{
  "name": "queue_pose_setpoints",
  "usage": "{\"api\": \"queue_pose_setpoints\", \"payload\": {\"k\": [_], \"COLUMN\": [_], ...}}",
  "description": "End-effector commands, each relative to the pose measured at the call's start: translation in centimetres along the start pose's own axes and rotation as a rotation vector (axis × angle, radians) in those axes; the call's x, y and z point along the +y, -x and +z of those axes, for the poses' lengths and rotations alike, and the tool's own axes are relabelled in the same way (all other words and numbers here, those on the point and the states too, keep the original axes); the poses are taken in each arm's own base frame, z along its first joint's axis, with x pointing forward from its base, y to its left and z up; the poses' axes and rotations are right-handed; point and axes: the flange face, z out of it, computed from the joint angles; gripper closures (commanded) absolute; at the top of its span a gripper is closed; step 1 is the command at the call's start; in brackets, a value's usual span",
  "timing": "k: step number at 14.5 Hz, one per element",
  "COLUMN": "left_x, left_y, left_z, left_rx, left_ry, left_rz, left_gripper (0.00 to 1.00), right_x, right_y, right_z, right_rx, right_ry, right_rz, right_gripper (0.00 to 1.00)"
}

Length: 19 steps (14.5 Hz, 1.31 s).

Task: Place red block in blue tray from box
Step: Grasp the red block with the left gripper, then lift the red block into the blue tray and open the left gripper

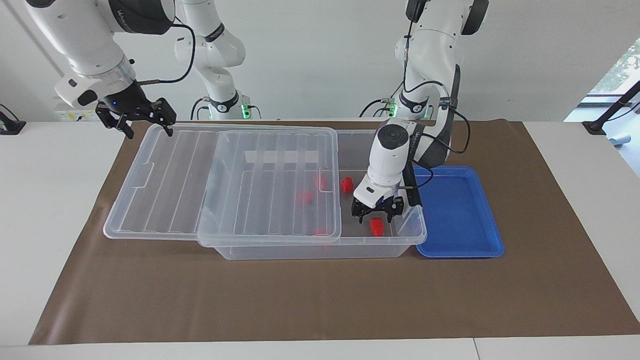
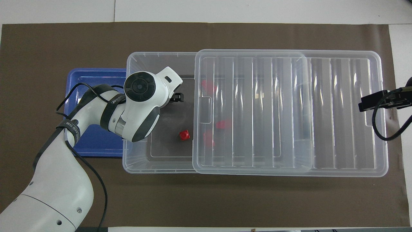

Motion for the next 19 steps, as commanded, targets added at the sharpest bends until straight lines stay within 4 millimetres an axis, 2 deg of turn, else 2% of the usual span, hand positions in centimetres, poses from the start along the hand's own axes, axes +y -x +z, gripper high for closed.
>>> {"api": "queue_pose_setpoints", "payload": {"k": [1,2,3,6,7,14,16,18,19], "left_x": [-0.4,-0.3,-0.3,-0.6,-0.8,-1.7,-2.7,-4.0,-5.4], "left_y": [0.8,0.9,0.8,-0.3,-0.5,1.7,2.6,3.5,3.5], "left_z": [0.2,0.3,0.1,-1.5,-3.1,-14.9,-18.1,-20.4,-21.1], "left_rx": [0.019,0.018,0.024,0.086,0.104,0.080,0.083,0.076,0.058], "left_ry": [-0.013,-0.012,-0.009,0.026,0.032,-0.005,-0.012,-0.011,-0.008], "left_rz": [-0.005,-0.003,-0.023,-0.119,-0.122,-0.122,-0.130,-0.123,-0.110], "left_gripper": [0.47,0.67,0.98,1.00,1.00,1.00,1.00,1.00,1.00], "right_x": [0.3,0.3,0.3,0.3,0.3,0.4,0.5,0.9,1.1], "right_y": [0.6,0.6,0.6,0.5,0.6,0.5,0.5,0.6,0.5], "right_z": [0.1,0.1,0.1,0.1,0.0,0.0,0.1,0.1,0.2], "right_rx": [-0.007,-0.007,-0.007,-0.005,-0.002,0.003,0.001,0.001,-0.001], "right_ry": [0.005,0.005,0.005,0.005,0.005,0.006,0.005,0.005,0.006], "right_rz": [0.018,0.018,0.021,0.021,0.021,0.019,0.012,-0.011,-0.036], "right_gripper": [0.00,0.00,0.00,0.00,0.00,0.00,0.00,0.00,0.21]}}
